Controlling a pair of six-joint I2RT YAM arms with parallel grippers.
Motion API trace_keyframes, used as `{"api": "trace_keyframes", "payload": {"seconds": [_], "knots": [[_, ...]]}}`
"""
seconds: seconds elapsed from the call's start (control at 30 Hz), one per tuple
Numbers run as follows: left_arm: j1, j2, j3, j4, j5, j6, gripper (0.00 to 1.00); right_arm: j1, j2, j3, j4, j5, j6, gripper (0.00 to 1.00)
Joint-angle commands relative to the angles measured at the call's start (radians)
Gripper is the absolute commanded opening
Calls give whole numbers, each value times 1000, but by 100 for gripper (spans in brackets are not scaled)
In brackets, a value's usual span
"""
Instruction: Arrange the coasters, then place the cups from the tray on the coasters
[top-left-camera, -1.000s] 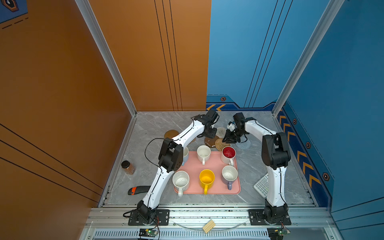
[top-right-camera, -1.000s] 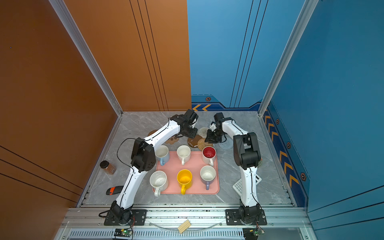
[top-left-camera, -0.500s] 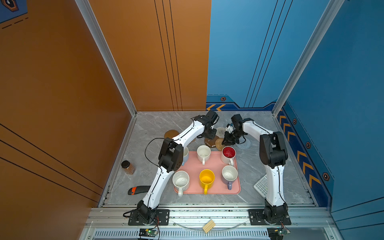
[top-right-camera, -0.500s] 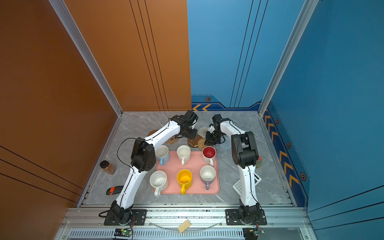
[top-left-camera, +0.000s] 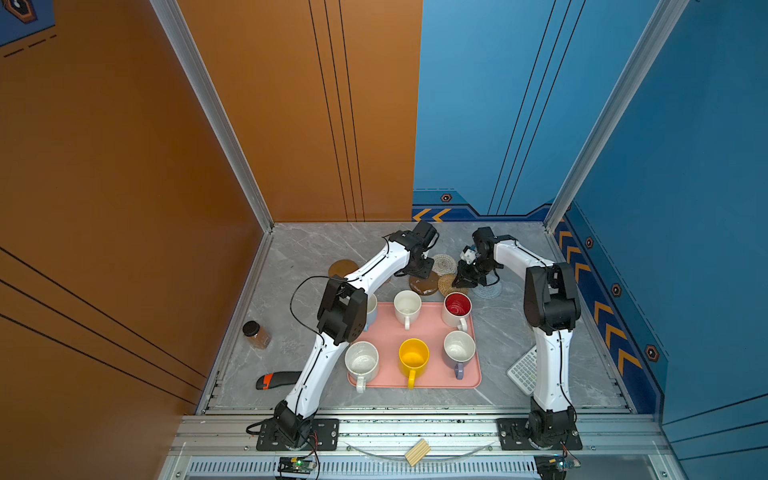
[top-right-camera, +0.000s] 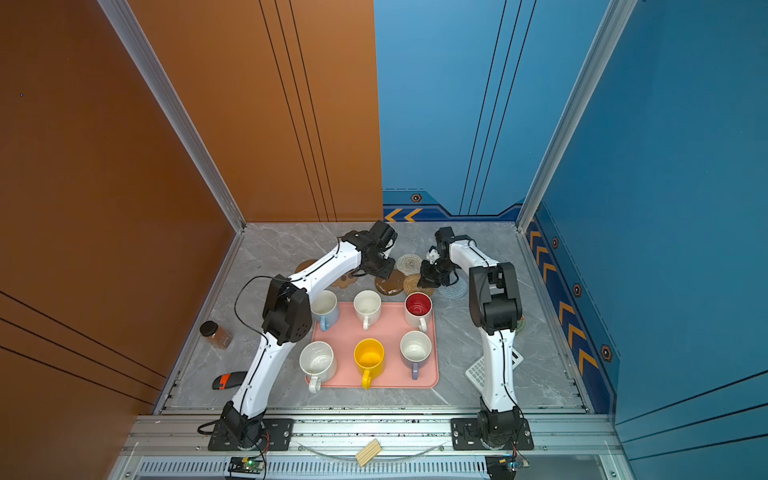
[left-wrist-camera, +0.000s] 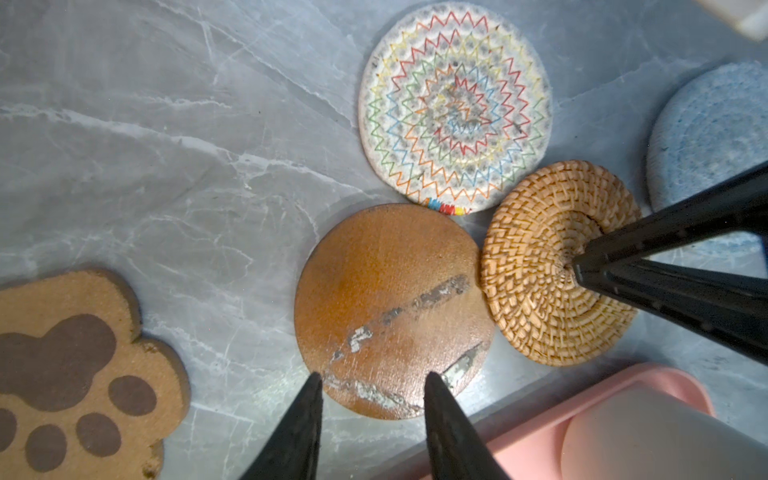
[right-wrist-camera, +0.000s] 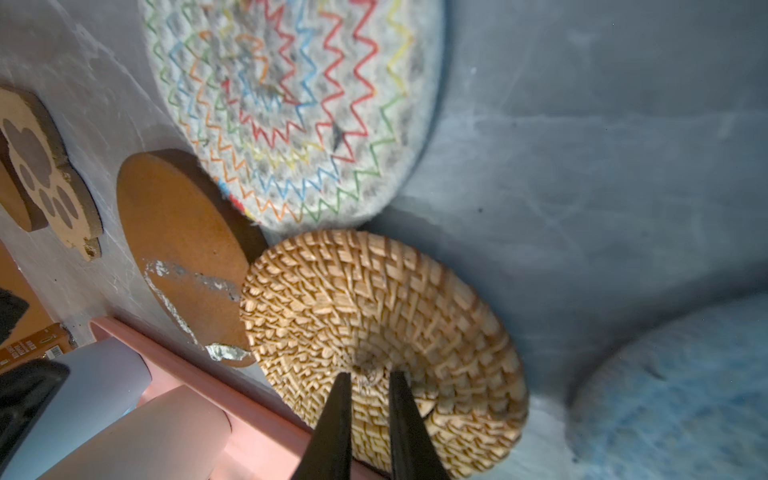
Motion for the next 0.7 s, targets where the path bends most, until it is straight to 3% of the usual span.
{"api": "trace_keyframes", "payload": {"seconds": [0.0,0.43,0.67], "knots": [[-21,23,36,-31,-12,-9,45,-25,33,-1,-44,82,10,16],[-74,109,144,-59,-109,35,67,-68,8,20,-41,70,18,14],[-100,160,177,-85,-191,74,71,-66,-6,34,-41,67,21,14]]}}
